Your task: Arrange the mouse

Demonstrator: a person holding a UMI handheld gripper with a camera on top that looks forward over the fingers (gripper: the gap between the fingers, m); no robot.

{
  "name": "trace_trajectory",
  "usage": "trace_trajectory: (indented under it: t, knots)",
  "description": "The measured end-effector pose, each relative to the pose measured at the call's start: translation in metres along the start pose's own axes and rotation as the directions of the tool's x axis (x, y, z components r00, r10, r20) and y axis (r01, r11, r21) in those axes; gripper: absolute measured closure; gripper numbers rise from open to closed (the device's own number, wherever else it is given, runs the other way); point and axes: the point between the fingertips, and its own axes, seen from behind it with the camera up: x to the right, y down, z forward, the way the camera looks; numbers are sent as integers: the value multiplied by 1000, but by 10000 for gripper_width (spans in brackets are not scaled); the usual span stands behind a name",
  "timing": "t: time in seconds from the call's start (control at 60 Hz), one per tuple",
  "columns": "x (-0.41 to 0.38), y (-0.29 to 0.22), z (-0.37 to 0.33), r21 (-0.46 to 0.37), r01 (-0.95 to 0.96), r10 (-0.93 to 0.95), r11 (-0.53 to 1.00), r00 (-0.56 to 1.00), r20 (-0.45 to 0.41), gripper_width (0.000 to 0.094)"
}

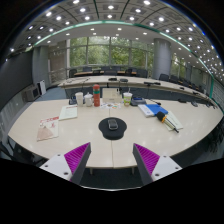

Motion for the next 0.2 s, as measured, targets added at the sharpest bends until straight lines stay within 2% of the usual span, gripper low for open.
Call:
trace_trajectory:
  t: [0.2]
  knots:
    - [3, -2, -20, 27, -27, 27, 999, 1000, -5, 76]
